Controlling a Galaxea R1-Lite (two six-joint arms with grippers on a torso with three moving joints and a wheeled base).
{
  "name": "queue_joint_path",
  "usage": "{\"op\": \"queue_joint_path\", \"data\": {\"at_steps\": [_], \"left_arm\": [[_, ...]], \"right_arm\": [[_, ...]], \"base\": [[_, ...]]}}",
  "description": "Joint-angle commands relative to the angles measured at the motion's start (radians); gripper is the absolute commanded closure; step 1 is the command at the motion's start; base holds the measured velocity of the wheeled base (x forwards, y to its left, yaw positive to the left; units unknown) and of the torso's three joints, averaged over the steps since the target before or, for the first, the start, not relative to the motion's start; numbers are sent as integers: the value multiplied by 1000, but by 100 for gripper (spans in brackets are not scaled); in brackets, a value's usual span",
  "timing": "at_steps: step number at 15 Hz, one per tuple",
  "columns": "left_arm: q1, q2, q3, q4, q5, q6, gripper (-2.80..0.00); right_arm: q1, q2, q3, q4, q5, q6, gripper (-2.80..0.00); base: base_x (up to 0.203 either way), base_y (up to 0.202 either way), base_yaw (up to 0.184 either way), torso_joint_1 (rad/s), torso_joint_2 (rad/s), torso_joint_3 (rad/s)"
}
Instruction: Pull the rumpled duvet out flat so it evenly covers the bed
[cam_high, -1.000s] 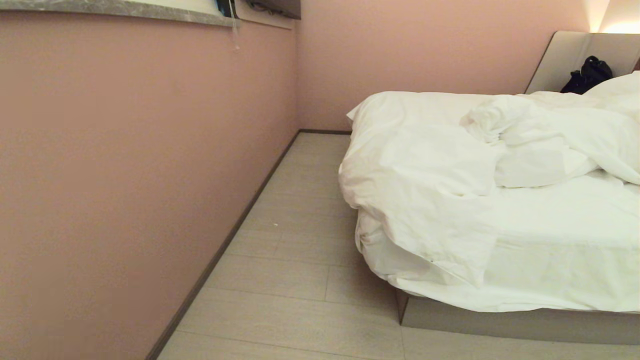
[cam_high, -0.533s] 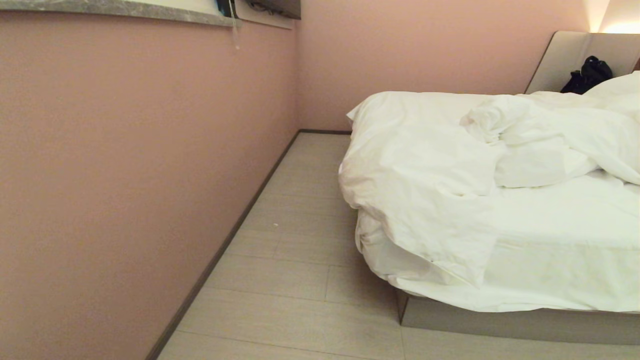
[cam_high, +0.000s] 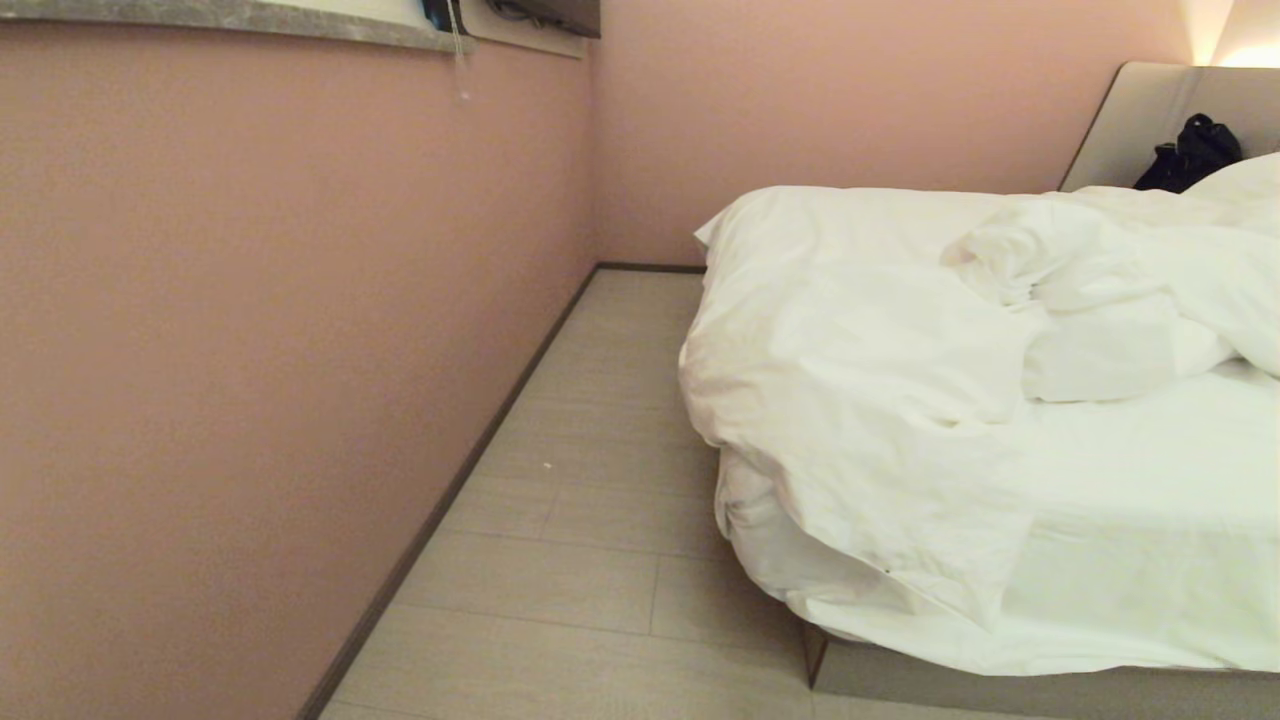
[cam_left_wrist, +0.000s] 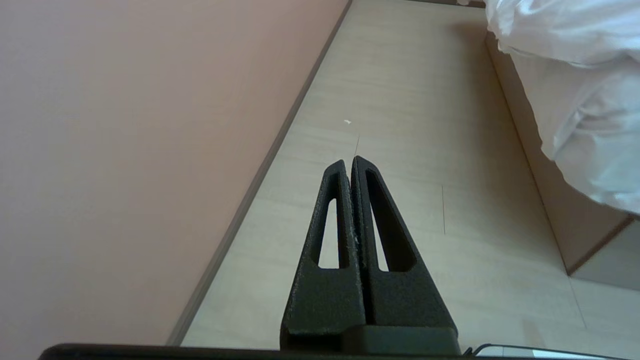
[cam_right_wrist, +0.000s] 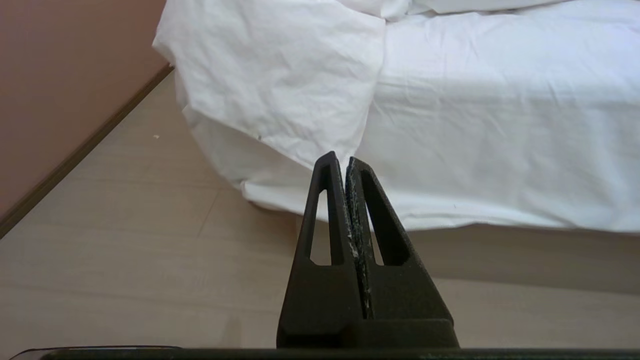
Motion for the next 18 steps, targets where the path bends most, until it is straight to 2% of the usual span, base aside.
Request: {"op": "queue_joint_path", "data": {"at_steps": [1,8,18], "left_arm": [[0,0,0,0,1,-1,0],[0,0,0,-1,-4,-1,0],[0,0,0,-1,-4,0,0]], "right_arm": [[0,1,0,-1,0,0,0],[0,1,0,-1,0,0,0],[0,1,0,-1,0,0,0]], "base": [[198,0,0,6,2,3],[188,0,-1,2,4,0],[7,0,1,1,0,-1]]}}
